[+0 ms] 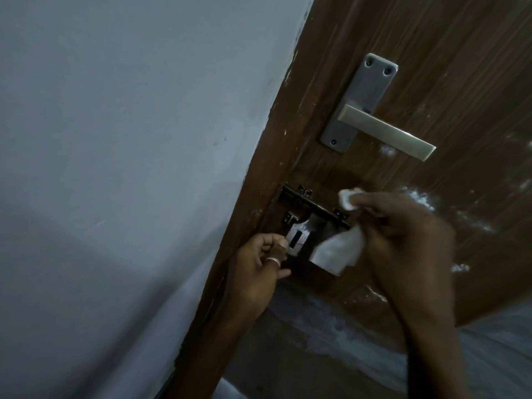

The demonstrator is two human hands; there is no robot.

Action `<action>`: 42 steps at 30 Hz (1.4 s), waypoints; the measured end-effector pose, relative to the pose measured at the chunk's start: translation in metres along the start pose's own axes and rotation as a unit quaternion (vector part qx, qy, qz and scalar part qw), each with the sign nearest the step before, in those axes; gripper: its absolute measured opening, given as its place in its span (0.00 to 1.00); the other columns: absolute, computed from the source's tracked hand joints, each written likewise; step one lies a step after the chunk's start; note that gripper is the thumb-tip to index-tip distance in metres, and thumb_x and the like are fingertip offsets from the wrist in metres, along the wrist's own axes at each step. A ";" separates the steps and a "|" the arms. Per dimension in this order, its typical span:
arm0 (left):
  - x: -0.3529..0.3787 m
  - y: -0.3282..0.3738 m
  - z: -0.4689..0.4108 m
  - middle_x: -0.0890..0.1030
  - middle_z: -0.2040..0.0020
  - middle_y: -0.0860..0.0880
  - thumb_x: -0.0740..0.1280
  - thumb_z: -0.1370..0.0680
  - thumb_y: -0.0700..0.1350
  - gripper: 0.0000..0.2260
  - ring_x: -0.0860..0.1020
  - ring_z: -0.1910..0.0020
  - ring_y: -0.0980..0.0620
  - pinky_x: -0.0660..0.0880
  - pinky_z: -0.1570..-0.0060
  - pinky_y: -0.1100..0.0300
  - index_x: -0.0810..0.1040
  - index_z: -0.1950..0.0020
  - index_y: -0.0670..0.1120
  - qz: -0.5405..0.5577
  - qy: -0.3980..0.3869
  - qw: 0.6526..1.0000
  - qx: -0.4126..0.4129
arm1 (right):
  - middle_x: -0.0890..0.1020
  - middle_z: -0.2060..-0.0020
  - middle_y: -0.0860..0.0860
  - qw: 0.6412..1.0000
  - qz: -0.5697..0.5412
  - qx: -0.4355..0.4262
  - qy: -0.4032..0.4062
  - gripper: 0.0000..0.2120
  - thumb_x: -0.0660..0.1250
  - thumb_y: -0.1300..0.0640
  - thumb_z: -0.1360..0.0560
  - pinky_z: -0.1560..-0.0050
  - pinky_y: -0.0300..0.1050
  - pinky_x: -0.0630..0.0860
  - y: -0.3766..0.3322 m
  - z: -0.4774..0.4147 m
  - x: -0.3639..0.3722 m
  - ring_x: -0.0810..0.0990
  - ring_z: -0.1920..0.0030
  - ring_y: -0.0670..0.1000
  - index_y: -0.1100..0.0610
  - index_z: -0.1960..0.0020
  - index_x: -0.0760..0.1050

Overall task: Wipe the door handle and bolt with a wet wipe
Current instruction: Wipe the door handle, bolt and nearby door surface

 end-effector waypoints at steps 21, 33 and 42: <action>0.018 0.057 0.018 0.86 0.49 0.53 0.68 0.23 0.39 0.10 0.84 0.50 0.57 0.80 0.54 0.66 0.83 0.44 0.49 0.023 -0.011 0.995 0.097 | 0.84 0.46 0.50 0.986 -0.113 0.021 0.118 0.14 0.72 0.69 0.25 0.42 0.34 0.76 -0.001 0.057 0.026 0.82 0.44 0.43 0.58 0.42 0.84; 0.052 0.082 -0.037 0.80 0.40 0.58 0.62 0.18 0.40 0.15 0.77 0.42 0.66 0.75 0.46 0.73 0.76 0.33 0.53 -0.184 -0.028 0.962 0.201 | 0.79 0.39 0.59 0.982 0.123 -0.040 0.140 0.19 0.64 0.61 0.22 0.42 0.38 0.68 0.009 -0.020 0.061 0.75 0.38 0.55 0.63 0.33 0.76; 0.048 0.080 -0.047 0.79 0.35 0.54 0.58 0.16 0.40 0.16 0.77 0.36 0.58 0.74 0.33 0.54 0.74 0.30 0.51 -0.075 -0.072 0.986 0.129 | 0.81 0.43 0.60 0.978 0.170 -0.072 0.098 0.20 0.72 0.65 0.28 0.49 0.46 0.78 0.016 0.019 0.090 0.71 0.42 0.56 0.65 0.37 0.78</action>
Point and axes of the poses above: each hand's wrist, its own z-axis away from the middle knuckle, its own x-axis out of the palm, y = z × x, the point moved 4 cm from there along -z, towards the middle knuckle
